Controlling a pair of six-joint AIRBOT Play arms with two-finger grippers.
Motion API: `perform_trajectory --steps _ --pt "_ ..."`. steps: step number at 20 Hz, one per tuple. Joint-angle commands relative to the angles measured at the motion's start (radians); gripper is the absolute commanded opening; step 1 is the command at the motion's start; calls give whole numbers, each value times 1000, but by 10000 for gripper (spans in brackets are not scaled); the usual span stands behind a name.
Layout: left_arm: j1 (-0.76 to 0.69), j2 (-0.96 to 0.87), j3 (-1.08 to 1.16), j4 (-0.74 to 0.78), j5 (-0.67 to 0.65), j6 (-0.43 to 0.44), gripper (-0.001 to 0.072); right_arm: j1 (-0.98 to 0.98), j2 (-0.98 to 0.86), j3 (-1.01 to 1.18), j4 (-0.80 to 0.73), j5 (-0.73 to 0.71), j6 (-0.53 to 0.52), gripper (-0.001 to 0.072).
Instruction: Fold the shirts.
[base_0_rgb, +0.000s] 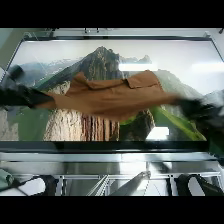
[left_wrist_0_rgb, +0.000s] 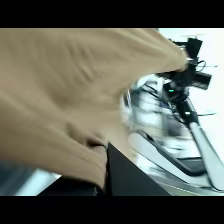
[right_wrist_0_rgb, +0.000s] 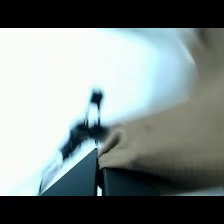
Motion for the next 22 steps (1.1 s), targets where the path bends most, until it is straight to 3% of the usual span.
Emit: perform_trajectory --steps 1,4,6,9,12,15,18,22 --pt "34 381 109 -192 20 53 25 -273 248 282 208 82 -26 15" --pt "158 644 361 -189 -59 53 26 -356 275 562 365 12 -135 15" --pt "224 685 575 -142 -83 52 26 -356 255 697 338 -95 -183 15" --pt "111 556 827 43 -152 -19 26 -356 222 820 186 -226 -186 15" --pt "-28 378 958 264 -183 -91 26 -356 151 874 27 -240 -168 15" --pt "-70 233 882 318 -183 -103 26 -320 32 869 -187 -201 -64 15" --pt "-71 104 745 315 -172 -107 25 -170 -134 814 -324 -133 -31 15" --pt "-71 -69 580 316 -203 -76 26 81 -388 655 -447 -216 -24 15"
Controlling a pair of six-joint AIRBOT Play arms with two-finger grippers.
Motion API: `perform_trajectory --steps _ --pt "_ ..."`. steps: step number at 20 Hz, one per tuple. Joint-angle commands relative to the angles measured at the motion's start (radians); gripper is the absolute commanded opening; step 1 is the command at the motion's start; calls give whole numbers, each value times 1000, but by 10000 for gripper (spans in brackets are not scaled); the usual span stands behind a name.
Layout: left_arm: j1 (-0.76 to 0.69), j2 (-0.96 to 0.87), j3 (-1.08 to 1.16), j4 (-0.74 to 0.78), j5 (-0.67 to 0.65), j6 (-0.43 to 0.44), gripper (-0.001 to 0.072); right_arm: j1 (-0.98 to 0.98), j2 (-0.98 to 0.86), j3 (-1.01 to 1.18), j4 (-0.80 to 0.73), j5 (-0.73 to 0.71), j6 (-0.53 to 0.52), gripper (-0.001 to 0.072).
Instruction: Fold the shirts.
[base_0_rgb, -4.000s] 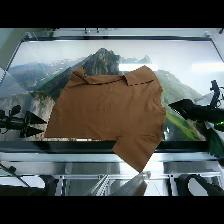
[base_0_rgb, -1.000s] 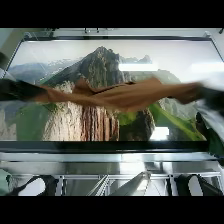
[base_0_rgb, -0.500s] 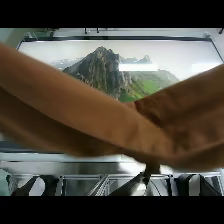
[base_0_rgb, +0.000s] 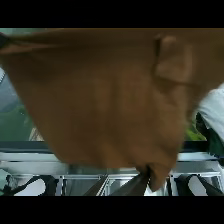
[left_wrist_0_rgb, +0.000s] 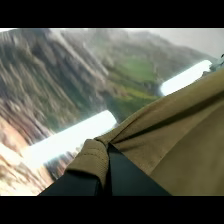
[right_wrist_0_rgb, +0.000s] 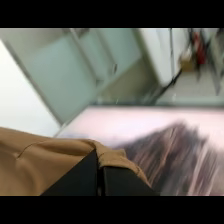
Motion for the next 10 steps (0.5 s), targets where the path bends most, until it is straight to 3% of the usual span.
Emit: perform_trajectory --steps 1,5,10 --pt "-5 -166 -145 20 -27 38 26 194 -244 -115 -119 -81 5 15" --pt "-5 -369 -218 19 -94 88 26 293 -559 -118 -47 -178 -99 15" --pt "-16 -642 -37 -5 -102 66 25 296 -782 -60 114 -193 -192 15"
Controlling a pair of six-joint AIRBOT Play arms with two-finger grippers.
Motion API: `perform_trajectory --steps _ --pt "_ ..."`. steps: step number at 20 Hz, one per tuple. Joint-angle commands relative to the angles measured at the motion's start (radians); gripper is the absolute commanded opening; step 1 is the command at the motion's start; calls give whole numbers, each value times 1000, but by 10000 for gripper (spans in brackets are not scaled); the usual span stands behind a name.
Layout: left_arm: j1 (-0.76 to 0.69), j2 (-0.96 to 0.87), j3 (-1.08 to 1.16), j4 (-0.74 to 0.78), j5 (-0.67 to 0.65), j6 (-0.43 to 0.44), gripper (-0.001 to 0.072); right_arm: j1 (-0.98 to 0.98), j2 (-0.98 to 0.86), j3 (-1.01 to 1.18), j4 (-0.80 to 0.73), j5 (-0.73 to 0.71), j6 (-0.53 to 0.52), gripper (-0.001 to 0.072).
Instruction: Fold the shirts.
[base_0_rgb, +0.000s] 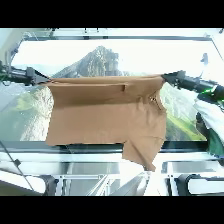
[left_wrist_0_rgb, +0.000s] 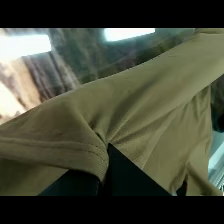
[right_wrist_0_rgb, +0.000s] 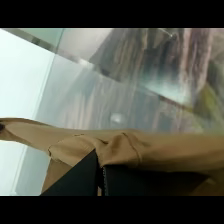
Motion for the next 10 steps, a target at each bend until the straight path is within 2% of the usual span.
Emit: perform_trajectory --steps 1,6,8,10 --pt "-6 -189 127 -25 -10 -23 25 16 -145 46 76 -19 -51 15" --pt "-8 -383 310 -24 77 -125 26 9 -169 59 63 5 -39 15" --pt "-8 -430 332 -24 140 -164 25 3 -169 59 -11 19 29 15" --pt "-8 -447 332 -22 182 -177 25 -3 -169 58 -164 27 137 15"
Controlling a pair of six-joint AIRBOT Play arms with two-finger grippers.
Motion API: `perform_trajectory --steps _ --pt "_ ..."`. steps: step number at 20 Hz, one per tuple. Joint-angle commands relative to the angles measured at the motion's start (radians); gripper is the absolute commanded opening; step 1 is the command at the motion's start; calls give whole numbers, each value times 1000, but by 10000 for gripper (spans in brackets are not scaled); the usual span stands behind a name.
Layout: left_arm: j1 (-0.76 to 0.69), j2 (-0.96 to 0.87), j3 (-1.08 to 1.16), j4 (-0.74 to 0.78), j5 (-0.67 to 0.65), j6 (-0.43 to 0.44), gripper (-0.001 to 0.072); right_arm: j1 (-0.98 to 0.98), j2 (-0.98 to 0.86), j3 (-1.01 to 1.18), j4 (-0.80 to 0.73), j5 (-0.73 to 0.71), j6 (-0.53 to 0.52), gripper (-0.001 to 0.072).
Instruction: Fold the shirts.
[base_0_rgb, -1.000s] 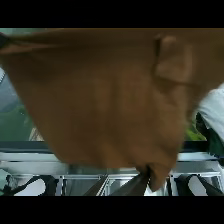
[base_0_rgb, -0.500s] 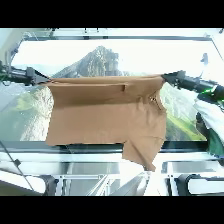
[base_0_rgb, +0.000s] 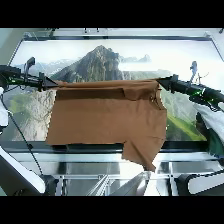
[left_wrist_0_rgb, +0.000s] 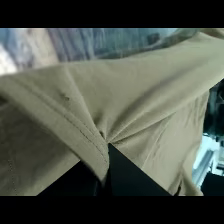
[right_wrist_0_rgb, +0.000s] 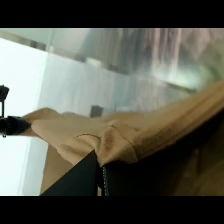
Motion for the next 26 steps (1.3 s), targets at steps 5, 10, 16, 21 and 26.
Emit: perform_trajectory --steps 5,10,16,21,26 --pt "27 -53 -11 2 98 -123 25 -8 -7 -3 -361 29 222 15" --pt "-5 -53 -116 9 97 -130 24 -7 -7 -3 -364 -7 222 15" --pt "-11 -53 -72 10 103 -171 299 -6 -7 -3 -364 6 254 217" --pt "37 -45 16 10 205 -320 529 -53 35 -3 -364 114 283 309" --pt "128 178 -238 151 203 -297 451 -190 184 -22 -491 194 357 328"
